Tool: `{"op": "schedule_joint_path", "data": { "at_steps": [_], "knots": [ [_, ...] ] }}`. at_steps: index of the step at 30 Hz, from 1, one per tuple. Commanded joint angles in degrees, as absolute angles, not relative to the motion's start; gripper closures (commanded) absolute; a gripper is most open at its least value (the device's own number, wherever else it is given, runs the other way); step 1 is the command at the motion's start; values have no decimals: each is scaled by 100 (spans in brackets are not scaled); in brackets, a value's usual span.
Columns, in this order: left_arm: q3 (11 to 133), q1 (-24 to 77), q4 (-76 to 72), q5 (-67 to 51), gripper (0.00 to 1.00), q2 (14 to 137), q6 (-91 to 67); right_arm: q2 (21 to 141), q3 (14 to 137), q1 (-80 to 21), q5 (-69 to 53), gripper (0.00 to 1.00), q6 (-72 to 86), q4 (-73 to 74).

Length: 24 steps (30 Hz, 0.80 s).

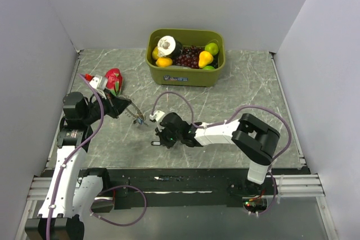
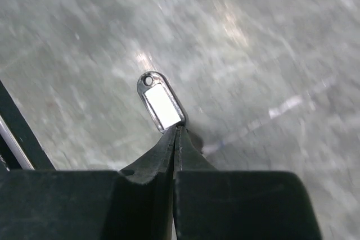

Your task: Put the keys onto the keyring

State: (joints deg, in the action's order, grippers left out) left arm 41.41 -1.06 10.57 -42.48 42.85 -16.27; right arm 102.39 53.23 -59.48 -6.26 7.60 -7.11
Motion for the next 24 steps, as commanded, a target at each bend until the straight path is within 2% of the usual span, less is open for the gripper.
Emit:
{"op": "schedule_joint_path", "data": {
  "at_steps": [1,9,20,24],
  "knots": [
    [4166,-141,642,-4605,99,4210,-1705,9468,5072,-5950,-176,100,773,-466],
    [4228,-35,870,-4746,99,4184,-1354,8307,4755,-5660,-255,100,818,-255],
    [4280,1256,1028,-4659,99,4272,-985,6162,4579,-5274,-466,100,97,132],
    [4298,1695,1116,-4579,99,4272,-870,5767,4500,-5221,-1219,100,-272,-210]
  ]
}}
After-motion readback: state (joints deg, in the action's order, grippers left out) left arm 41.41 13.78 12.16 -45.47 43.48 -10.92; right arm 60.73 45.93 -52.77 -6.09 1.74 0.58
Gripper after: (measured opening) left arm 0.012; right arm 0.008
